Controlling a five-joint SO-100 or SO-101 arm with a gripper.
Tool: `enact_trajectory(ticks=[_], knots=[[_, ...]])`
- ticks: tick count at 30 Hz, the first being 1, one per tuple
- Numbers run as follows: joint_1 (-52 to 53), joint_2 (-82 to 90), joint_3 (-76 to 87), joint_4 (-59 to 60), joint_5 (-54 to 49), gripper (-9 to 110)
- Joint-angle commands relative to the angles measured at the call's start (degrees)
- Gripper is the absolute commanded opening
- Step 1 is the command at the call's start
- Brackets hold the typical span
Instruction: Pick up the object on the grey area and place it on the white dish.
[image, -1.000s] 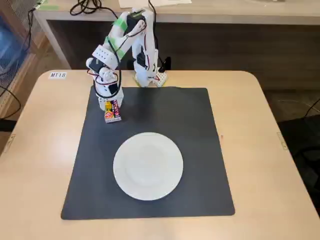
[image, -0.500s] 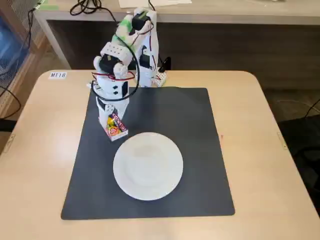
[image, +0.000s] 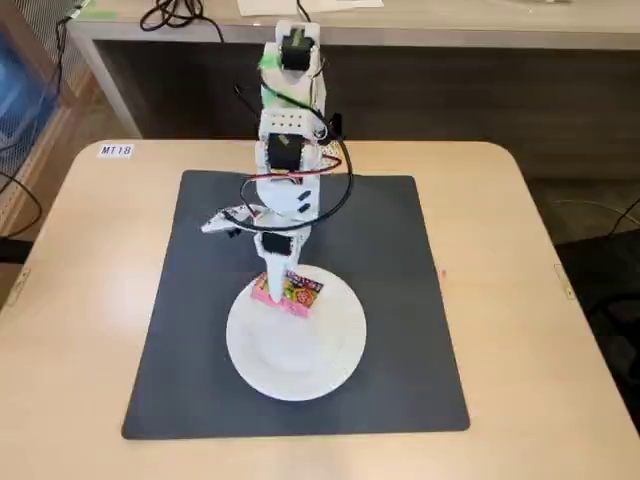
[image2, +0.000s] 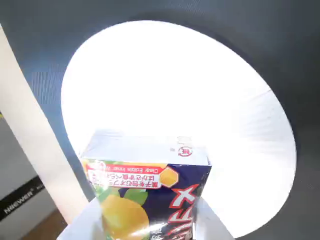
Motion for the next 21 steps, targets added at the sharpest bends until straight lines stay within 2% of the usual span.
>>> enact_trajectory(ticks=[1,13,21], knots=[[-1.05,-0.53,-4.57,-2.02,-3.43,13],[-0.44,-10.02,-12.39,-1.14,-11.95,16],[-0.62,-14.77,-17.67,2.37,-16.61,32]])
